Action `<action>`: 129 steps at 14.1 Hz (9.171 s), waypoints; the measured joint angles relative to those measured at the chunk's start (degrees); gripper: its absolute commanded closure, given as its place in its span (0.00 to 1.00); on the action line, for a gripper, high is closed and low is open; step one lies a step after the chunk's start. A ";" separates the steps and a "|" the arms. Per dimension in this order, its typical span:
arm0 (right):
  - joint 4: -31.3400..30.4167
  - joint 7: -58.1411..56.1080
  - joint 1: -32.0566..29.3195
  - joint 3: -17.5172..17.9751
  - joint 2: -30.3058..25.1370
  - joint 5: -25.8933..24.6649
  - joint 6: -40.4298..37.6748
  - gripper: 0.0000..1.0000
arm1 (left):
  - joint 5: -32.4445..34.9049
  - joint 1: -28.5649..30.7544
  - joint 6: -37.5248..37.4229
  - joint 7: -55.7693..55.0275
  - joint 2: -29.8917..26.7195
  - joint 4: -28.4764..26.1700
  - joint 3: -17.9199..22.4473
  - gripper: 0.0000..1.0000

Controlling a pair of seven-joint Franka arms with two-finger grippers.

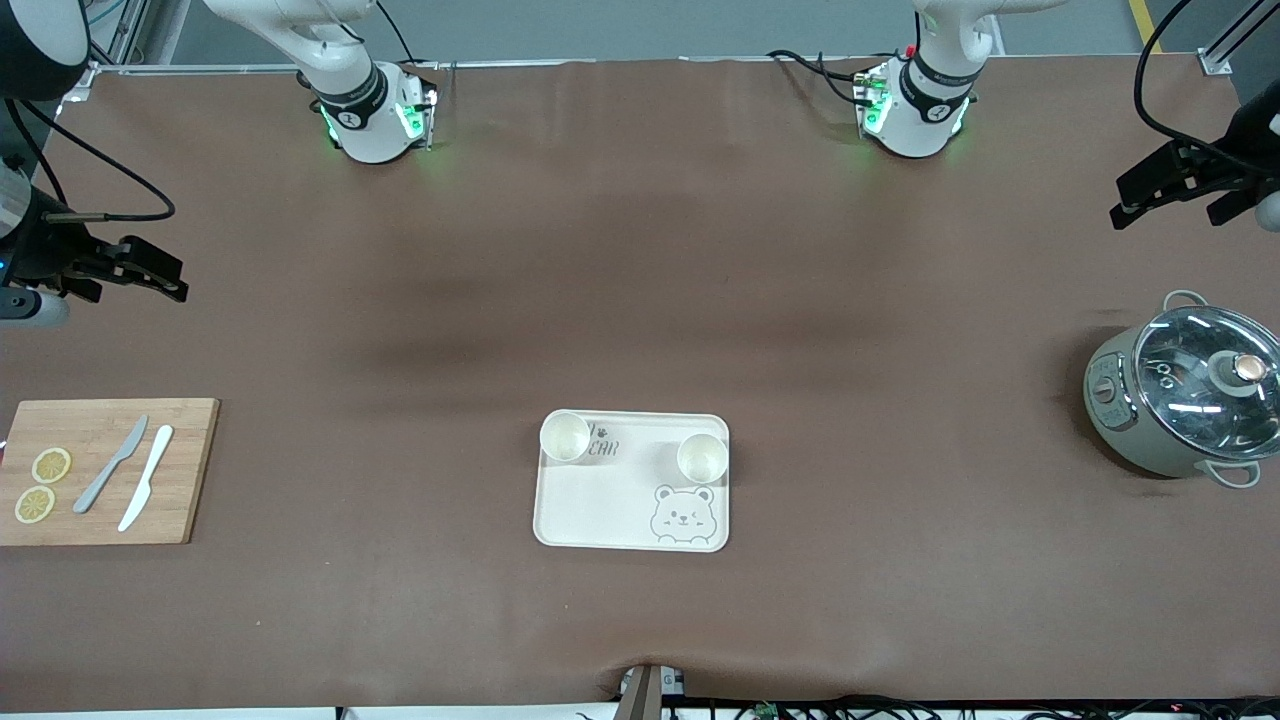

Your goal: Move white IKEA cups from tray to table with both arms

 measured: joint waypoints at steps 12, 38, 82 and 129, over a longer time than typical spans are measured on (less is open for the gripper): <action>0.00 0.00 -0.01 -0.01 0.00 0.00 0.00 0.00 | 0.00 -0.63 0.83 -0.22 7.01 1.08 -0.36 0.00; -0.55 37.79 19.54 0.67 13.55 0.56 13.15 0.00 | 1.90 -27.49 53.45 -46.83 44.23 1.30 -1.94 0.36; 5.76 56.37 30.43 0.45 38.86 4.03 38.35 1.00 | 2.26 -0.92 59.38 -28.45 30.34 -22.75 -1.19 1.00; -37.78 -12.74 -8.65 -1.06 10.65 3.69 44.46 0.54 | 2.27 6.15 3.55 -7.96 -3.19 -5.70 -10.25 0.00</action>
